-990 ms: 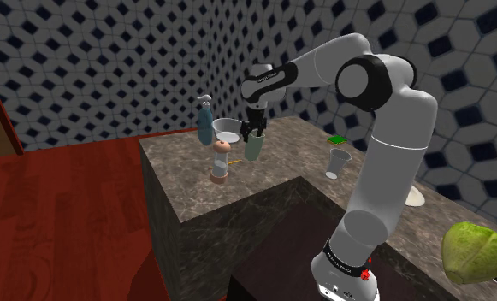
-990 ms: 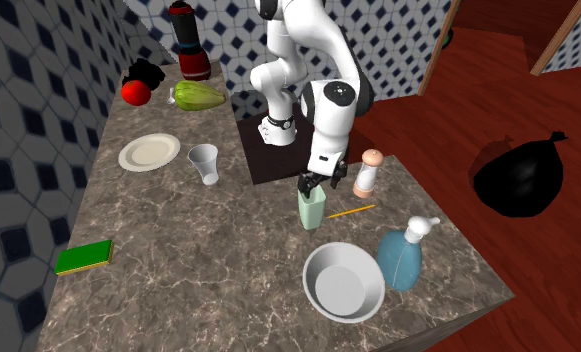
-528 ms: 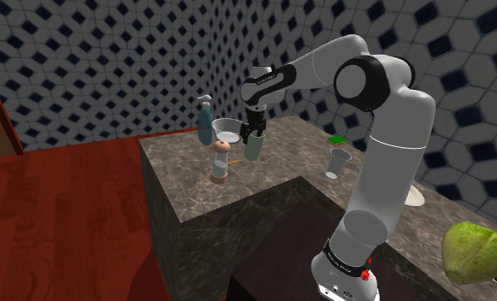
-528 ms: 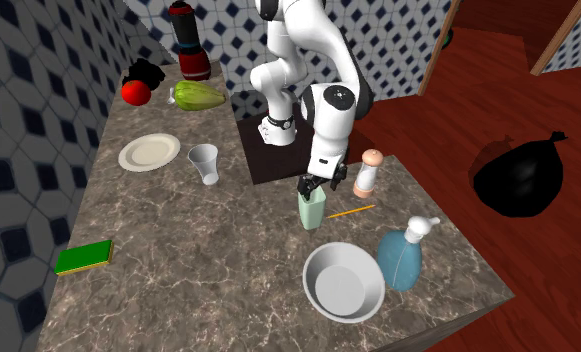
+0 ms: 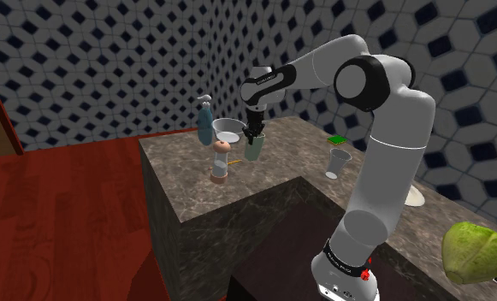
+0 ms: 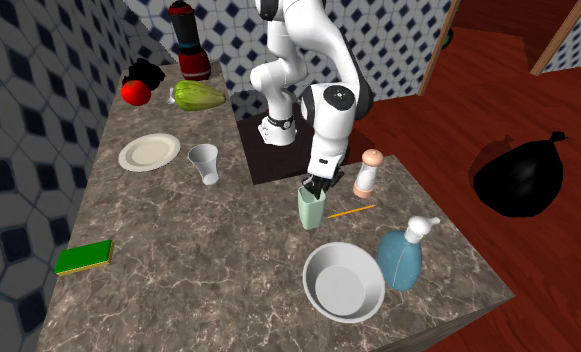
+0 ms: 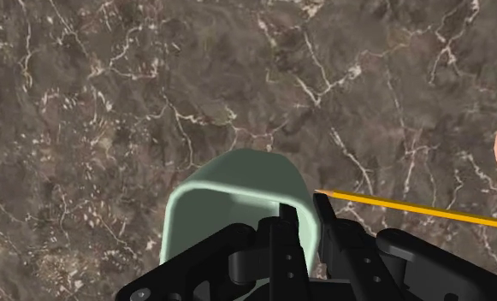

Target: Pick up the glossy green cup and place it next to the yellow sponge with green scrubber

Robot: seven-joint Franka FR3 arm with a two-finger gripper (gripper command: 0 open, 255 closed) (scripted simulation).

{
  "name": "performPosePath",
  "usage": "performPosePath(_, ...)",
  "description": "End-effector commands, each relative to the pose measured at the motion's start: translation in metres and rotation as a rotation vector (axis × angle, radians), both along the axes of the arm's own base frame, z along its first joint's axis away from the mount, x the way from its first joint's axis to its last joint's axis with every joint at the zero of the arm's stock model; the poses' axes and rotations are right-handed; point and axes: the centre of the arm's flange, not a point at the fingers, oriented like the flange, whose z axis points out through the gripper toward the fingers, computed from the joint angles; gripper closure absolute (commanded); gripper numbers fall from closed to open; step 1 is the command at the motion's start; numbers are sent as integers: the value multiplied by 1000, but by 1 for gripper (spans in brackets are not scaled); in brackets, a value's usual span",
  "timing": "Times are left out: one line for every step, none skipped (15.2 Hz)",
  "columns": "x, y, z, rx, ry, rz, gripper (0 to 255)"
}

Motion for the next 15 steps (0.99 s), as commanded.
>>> performPosePath(0, 0, 0, 0, 0, 0, 255)
performPosePath(0, 0, 0, 0, 0, 0, 255)
performPosePath(0, 0, 0, 0, 0, 0, 255)
performPosePath(0, 0, 5, 0, 0, 0, 255)
performPosePath(0, 0, 11, 0, 0, 0, 255)
performPosePath(0, 0, 16, 0, 0, 0, 255)
performPosePath(0, 0, 21, 0, 0, 0, 255)
performPosePath(0, 0, 26, 0, 0, 0, 255)
performPosePath(0, 0, 32, 0, 0, 0, 255)
performPosePath(0, 0, 37, 0, 0, 0, 255)
performPosePath(0, 0, 42, 0, 0, 0, 255)
performPosePath(0, 0, 48, 0, 0, 0, 255)
performPosePath(0, 0, 53, 0, 0, 0, 255)
performPosePath(0, 0, 58, 0, 0, 0, 255)
performPosePath(0, 0, 63, 0, 0, 0, 255)
